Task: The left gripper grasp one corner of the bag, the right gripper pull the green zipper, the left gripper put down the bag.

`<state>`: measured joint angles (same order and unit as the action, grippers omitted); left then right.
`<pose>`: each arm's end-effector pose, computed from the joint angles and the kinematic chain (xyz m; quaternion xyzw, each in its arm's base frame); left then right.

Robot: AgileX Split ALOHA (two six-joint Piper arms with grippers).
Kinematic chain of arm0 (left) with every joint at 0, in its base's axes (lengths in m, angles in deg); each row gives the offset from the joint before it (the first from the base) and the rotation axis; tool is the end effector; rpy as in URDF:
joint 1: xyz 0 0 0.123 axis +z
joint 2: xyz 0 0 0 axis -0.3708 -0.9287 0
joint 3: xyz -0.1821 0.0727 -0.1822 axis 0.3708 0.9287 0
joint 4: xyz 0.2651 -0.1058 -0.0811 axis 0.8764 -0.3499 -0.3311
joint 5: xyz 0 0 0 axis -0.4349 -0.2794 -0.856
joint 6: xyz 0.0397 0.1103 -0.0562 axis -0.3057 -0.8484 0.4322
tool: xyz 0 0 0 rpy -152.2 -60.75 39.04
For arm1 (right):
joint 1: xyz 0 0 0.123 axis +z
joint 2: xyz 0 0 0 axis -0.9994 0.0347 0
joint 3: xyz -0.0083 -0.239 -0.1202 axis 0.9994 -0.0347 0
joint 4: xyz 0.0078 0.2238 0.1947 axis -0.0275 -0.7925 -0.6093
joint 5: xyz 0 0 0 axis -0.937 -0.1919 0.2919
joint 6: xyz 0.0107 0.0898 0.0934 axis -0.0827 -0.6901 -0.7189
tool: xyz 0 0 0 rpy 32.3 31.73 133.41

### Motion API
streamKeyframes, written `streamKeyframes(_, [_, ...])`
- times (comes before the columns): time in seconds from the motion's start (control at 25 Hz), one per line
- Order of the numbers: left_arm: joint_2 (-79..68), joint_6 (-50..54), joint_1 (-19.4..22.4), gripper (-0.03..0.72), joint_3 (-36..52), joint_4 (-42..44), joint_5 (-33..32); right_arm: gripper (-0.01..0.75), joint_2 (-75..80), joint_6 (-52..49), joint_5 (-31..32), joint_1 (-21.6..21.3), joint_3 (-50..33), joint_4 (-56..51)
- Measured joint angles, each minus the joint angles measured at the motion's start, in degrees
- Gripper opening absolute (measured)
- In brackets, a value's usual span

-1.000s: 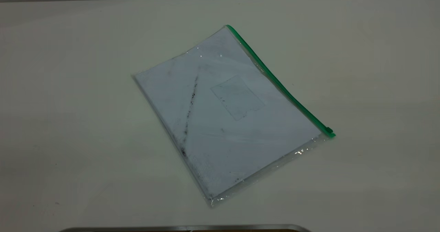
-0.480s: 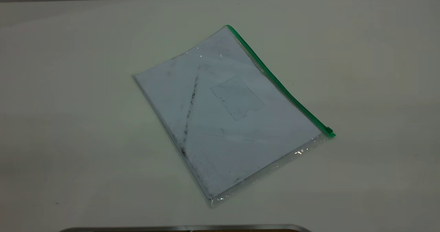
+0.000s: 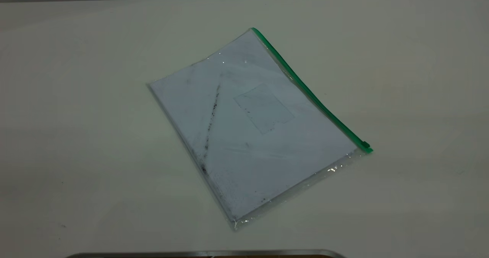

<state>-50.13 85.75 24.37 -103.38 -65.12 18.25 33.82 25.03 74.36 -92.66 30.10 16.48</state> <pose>0.0812 0.0037 0.2693 -0.0156 0.8714 0.0135 0.4901 0.0818 0.0039 0.2686 -0.0368 0.8703 -0.0141 0.4909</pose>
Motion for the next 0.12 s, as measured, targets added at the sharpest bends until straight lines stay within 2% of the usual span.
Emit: streamKeyframes(0.12, [0.0, 0.0, 0.0, 0.578, 0.0, 0.0, 0.0, 0.238, 0.0, 0.0, 0.0, 0.0, 0.0, 0.0])
